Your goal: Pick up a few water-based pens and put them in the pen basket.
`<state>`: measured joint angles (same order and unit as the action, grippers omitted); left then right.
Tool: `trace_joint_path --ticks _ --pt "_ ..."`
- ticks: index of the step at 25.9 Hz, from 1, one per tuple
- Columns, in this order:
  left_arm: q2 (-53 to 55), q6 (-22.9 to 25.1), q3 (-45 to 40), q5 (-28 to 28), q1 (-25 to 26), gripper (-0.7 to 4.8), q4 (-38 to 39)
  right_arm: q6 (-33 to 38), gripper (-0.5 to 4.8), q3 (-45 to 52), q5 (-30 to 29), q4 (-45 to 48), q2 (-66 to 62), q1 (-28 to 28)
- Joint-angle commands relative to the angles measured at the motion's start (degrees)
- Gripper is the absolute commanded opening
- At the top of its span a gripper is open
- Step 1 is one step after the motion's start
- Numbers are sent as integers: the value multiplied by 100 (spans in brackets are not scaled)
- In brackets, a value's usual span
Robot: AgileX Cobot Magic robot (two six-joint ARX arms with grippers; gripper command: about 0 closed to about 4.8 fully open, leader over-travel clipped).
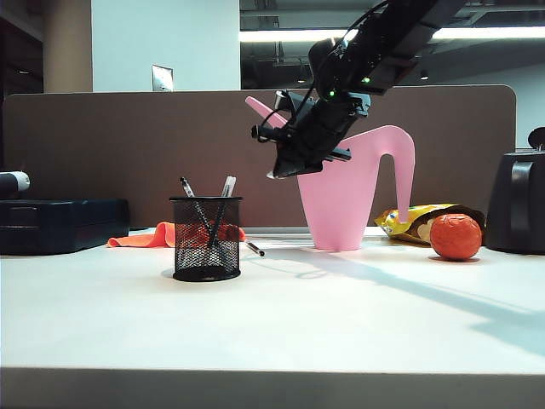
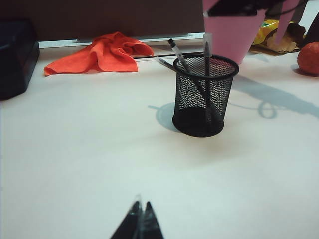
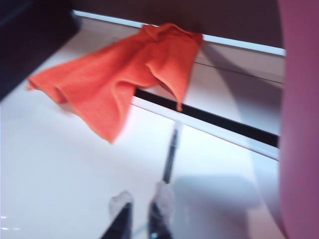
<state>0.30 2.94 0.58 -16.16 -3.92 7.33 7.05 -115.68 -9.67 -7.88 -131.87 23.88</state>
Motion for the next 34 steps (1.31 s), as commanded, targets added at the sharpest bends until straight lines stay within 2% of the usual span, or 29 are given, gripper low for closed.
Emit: trace_joint_path --ticks 1,2,4,7,22,28,29,34 --pt "7 -17 9 7 4 -4 4 177 121 -168 -236 -13 -138 -4" --pt "7 -17 9 4 4 -4 31 199 152 -168 -369 -9 -186 -4" --pt "7 -15 9 7 4 -4 42 199 164 -179 -577 -11 -326 -4" --pt "9 -15 9 7 7 -4 42 245 180 -197 -573 -52 -483 -4" --pt "7 -15 9 9 7 -4 157 245 175 -203 -546 83 -1034 11" --pt "7 -15 9 7 7 -4 157 238 163 -210 -236 111 -1143 90" --pt "7 -15 9 9 7 -4 157 238 146 -258 -240 66 -1182 92" --pt "7 -15 11 9 7 -4 157 238 146 -1069 -66 -501 -1657 127"
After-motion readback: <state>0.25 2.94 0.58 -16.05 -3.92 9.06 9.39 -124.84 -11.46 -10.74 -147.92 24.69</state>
